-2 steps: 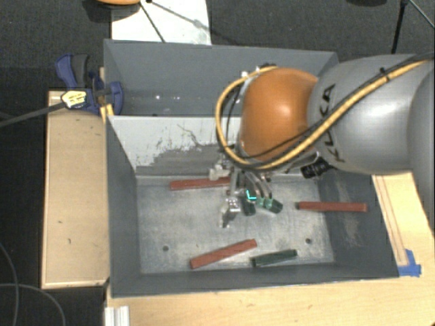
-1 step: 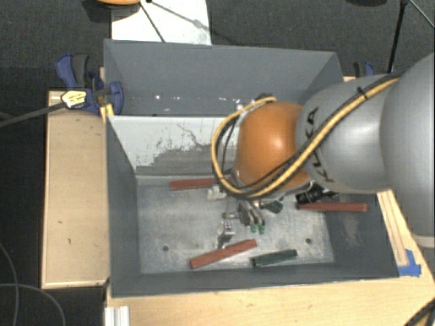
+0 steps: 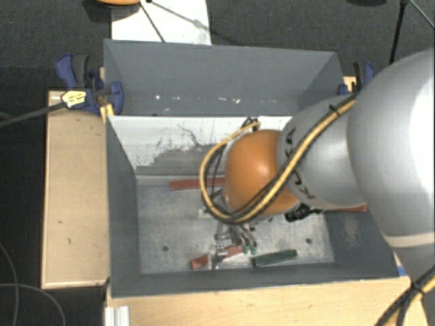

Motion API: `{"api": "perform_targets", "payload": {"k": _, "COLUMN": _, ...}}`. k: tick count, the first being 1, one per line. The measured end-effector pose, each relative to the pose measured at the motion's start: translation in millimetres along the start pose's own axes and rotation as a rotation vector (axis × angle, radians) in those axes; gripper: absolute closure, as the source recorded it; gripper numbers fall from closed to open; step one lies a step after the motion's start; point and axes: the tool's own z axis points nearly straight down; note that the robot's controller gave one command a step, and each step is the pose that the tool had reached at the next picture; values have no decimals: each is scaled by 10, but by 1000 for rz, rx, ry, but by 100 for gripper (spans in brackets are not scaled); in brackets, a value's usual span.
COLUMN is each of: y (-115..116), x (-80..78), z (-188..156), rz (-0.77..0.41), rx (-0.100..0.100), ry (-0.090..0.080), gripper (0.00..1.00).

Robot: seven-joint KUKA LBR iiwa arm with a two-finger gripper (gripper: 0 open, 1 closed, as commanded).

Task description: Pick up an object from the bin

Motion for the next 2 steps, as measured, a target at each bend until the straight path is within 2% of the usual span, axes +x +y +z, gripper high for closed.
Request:
{"api": "perform_targets", "payload": {"k": 1, "y": -127, "x": 31, "z": 110, "rz": 11, "rx": -4, "ry": 1, "gripper": 0}}
{"api": "perform_targets", "payload": {"k": 2, "y": -144, "x": 100, "z": 131, "rz": -291, "rx": 2, "ry": -1, "gripper": 100}}
